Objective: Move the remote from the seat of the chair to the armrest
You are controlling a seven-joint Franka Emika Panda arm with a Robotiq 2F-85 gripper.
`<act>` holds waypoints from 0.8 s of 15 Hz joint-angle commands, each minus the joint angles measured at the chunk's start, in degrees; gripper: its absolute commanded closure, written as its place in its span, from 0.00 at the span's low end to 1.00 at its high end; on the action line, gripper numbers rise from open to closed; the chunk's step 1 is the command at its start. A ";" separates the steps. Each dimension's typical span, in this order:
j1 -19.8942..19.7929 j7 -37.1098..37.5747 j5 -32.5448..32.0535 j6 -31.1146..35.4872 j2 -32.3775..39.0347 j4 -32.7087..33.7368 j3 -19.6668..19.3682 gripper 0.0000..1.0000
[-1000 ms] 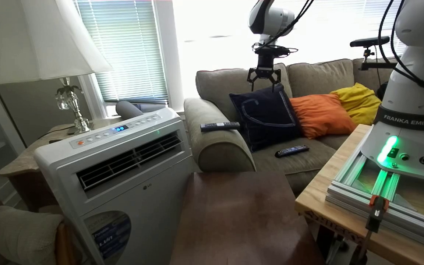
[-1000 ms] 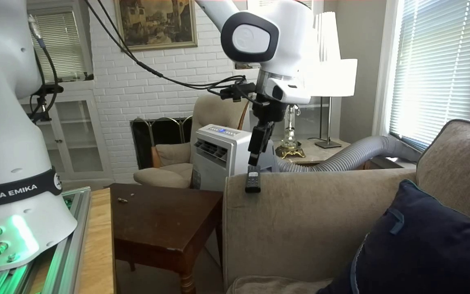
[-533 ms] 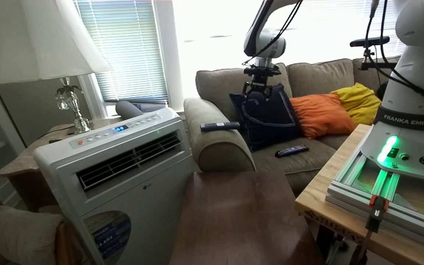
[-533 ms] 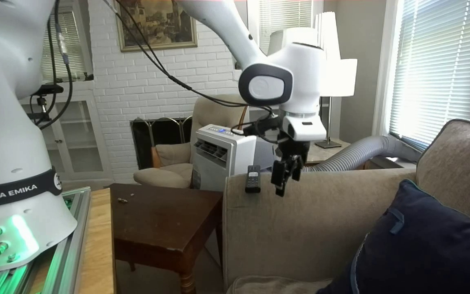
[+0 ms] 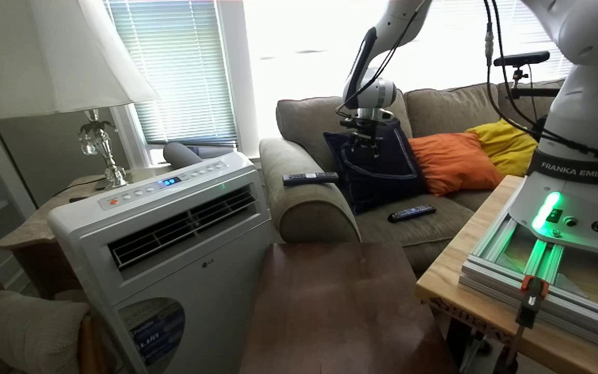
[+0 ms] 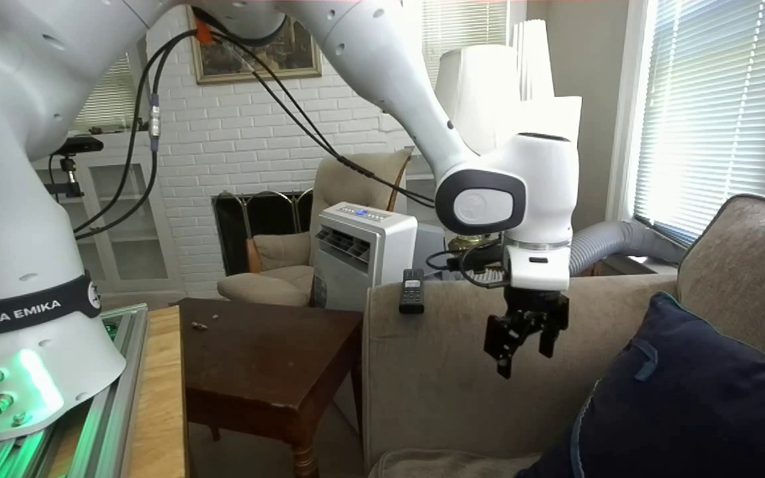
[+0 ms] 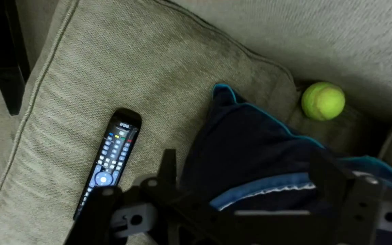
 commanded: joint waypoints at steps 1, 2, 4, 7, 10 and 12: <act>3.16 12.76 -4.57 -0.40 7.67 7.46 -5.75 0.00; 3.55 15.16 -6.23 -1.87 9.18 8.95 -6.99 0.00; 4.72 20.40 -10.92 -7.19 12.07 11.72 -10.22 0.00; 3.72 24.97 -15.02 -13.52 15.32 15.87 -10.93 0.00; 0.90 27.90 -14.61 -17.90 18.97 20.18 -8.65 0.00; -0.40 29.81 -14.07 -20.12 21.07 22.12 -7.58 0.00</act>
